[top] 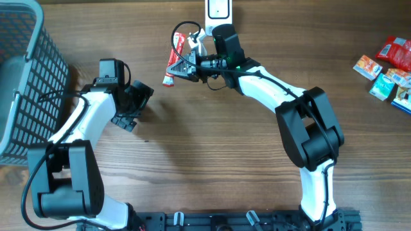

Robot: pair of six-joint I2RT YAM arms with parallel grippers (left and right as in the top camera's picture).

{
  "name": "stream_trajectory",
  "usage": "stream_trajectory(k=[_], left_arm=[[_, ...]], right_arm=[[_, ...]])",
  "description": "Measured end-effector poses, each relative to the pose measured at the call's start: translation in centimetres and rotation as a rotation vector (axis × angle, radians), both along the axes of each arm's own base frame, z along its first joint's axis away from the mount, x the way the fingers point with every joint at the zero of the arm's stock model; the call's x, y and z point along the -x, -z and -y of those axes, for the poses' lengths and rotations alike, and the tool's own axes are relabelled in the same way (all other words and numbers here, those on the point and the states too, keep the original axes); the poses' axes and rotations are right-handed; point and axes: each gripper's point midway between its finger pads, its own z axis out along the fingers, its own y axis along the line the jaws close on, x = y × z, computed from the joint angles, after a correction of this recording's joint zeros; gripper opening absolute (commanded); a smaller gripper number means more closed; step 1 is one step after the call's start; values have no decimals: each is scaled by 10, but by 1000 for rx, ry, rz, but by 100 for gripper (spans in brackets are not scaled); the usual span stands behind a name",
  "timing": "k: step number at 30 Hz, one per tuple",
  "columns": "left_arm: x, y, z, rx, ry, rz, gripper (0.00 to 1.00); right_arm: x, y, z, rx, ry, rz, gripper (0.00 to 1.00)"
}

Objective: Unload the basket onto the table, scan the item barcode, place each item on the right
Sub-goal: 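Hold the stick in front of the white scanner with the right gripper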

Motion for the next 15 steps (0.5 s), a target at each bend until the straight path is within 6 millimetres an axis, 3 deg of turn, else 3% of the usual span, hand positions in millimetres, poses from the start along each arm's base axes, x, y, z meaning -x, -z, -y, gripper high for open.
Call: stream_trajectory(k=[10,15], left_arm=[[0,0,0,0,0,0,100],[0,0,0,0,0,0,100]], right_arm=[[-1,-2,0,-6,8,-17,4],[-15,15,3,80,98,31,5]])
